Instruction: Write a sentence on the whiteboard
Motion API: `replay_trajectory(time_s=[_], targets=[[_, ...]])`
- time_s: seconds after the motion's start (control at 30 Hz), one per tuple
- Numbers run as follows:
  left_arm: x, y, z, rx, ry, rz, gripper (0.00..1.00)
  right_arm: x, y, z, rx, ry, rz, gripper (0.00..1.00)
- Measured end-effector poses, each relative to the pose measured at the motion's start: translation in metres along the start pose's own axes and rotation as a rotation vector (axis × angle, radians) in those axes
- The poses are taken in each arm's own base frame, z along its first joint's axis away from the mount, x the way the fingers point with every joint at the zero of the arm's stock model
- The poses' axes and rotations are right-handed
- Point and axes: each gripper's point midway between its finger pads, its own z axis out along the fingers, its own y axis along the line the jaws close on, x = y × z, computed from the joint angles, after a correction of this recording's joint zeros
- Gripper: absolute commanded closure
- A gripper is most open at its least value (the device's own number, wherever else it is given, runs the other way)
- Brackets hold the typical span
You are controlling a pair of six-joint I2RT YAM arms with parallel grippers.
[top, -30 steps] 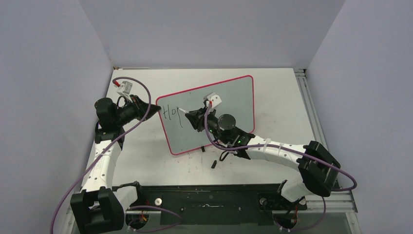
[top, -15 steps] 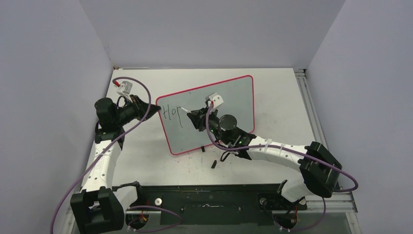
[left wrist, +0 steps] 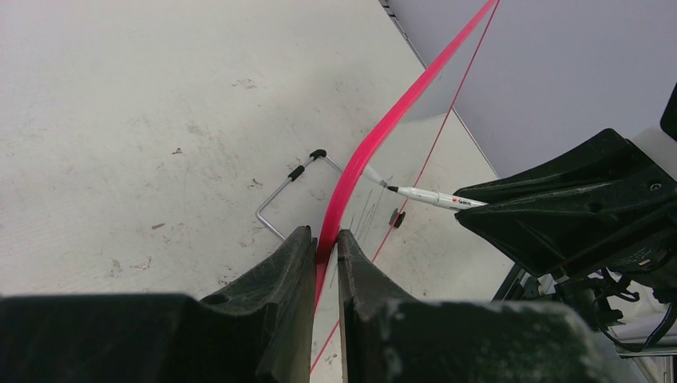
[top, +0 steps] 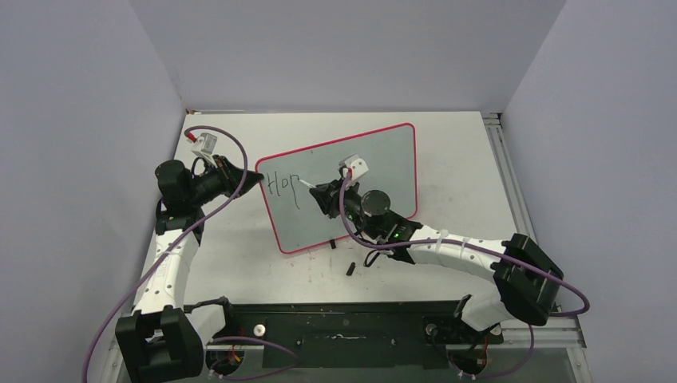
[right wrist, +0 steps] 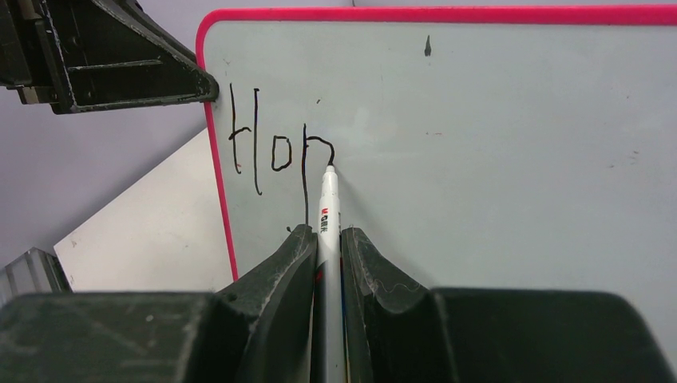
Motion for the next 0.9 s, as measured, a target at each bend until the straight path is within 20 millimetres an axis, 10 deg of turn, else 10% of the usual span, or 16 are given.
replay_trajectory(time_s=[0.9], targets=[[0.0, 0.0, 0.0, 0.001, 0.0, 0.0, 0.88, 0.019, 0.015, 0.001, -0.058, 0.047, -0.001, 0.95]])
